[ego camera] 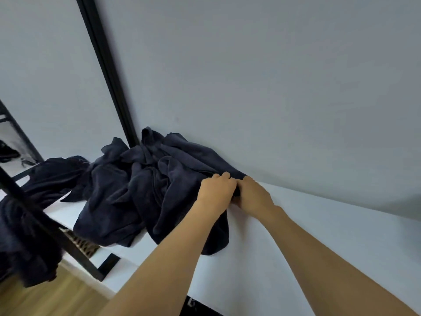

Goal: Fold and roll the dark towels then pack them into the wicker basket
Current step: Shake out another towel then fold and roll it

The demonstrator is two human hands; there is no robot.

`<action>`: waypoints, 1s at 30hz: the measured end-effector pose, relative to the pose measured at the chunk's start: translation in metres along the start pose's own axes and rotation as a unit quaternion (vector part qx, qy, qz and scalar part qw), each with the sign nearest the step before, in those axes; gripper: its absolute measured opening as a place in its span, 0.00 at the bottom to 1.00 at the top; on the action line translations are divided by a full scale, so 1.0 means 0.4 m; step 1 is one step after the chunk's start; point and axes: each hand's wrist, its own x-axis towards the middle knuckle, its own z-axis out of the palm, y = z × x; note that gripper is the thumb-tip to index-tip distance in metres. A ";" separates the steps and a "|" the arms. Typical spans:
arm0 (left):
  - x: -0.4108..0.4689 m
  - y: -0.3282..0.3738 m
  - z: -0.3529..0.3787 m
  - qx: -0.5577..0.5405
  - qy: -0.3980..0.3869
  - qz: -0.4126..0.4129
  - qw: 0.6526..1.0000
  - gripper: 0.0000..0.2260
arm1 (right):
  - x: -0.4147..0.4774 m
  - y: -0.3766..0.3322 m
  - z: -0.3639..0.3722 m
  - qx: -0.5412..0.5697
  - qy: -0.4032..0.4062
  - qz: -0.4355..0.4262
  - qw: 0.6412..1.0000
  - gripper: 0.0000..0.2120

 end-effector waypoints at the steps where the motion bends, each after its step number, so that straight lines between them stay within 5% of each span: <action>1: 0.010 -0.003 -0.001 0.012 -0.007 0.007 1.000 0.10 | 0.004 0.000 0.003 0.026 0.009 -0.005 1.000 0.07; 5: 0.047 -0.045 -0.061 -0.075 -0.003 -0.011 0.997 0.07 | 0.004 -0.021 -0.022 0.130 0.054 -0.018 0.990 0.05; 8: 0.064 -0.090 -0.164 -0.197 0.069 -0.019 0.978 0.06 | 0.004 -0.073 -0.101 0.183 0.085 -0.053 0.978 0.05; 12: 0.079 -0.113 -0.370 -0.337 0.251 -0.010 0.907 0.03 | 0.027 -0.162 -0.286 0.238 0.221 -0.115 0.939 0.06; 17: 0.086 -0.097 -0.628 -0.394 0.362 0.022 0.844 0.06 | 0.001 -0.245 -0.549 0.217 0.338 -0.177 0.899 0.09; 24: 0.103 -0.019 -0.817 -0.408 0.391 0.096 0.820 0.03 | -0.121 -0.222 -0.793 0.182 0.426 -0.175 0.869 0.07; 30: 0.131 0.104 -0.842 -0.538 0.351 0.113 0.758 0.02 | -0.209 -0.139 -0.884 0.135 0.422 -0.136 0.886 0.06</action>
